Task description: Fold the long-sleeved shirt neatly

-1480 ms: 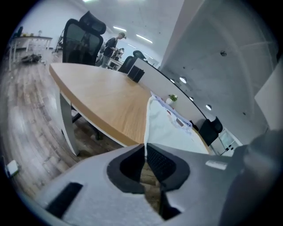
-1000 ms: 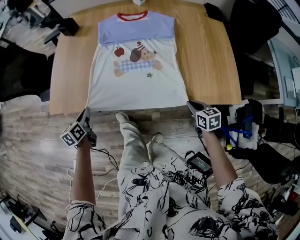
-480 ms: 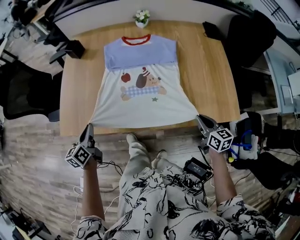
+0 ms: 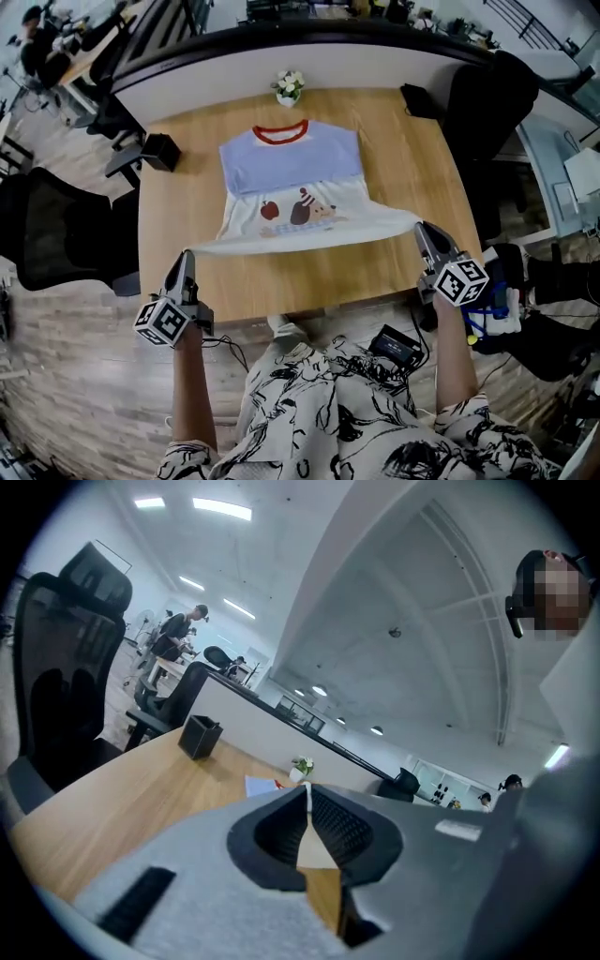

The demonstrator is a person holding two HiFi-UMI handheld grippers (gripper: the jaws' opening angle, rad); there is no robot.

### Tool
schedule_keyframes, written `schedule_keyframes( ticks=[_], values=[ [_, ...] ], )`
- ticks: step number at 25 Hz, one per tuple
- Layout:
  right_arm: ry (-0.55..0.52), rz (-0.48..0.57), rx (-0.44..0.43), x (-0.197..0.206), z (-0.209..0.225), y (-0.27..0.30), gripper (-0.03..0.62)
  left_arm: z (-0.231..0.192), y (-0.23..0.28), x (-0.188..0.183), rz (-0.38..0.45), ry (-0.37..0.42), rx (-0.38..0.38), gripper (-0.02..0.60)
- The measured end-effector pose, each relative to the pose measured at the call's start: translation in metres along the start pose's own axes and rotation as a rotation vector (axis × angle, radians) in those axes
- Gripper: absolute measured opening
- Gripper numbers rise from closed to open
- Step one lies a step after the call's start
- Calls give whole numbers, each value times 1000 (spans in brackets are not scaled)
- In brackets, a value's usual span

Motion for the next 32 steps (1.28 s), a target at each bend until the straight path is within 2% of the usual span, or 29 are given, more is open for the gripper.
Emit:
schedule_keyframes(
  ticks=[7,14,16,19,24,28,32],
  values=[
    [-97,23,78,-52,3,55,20,-14,66,-61,-14,54,83,20],
    [-90,26,132,-81,28,115,20,-23,122,-96,-27,158,127,20],
    [-99,15,143,-86,38,134,20,-26,138,-99,-35,183,108,20],
    [-112,6,145,-95,57,159,20,-30,165,-102,-35,182,73,20],
    [-136,-25,112,-105,87,206,20,-37,211,-109,-38,199,28,20],
    [-130,-52,82,-105,117,249,20,-49,253,-108,-58,222,-19,20],
    [-131,-93,65,-94,150,294,20,-70,296,-99,-107,207,-66,20]
  ],
)
Point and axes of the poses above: the fingertips, and each gripper's own axes: y forward along the fingers, z to its right, x out of its underside, the point moved 8 cm from there along -y, backward along the fingers, and after that the axes turned 7 degrees about -x, right-handed, at the moved point
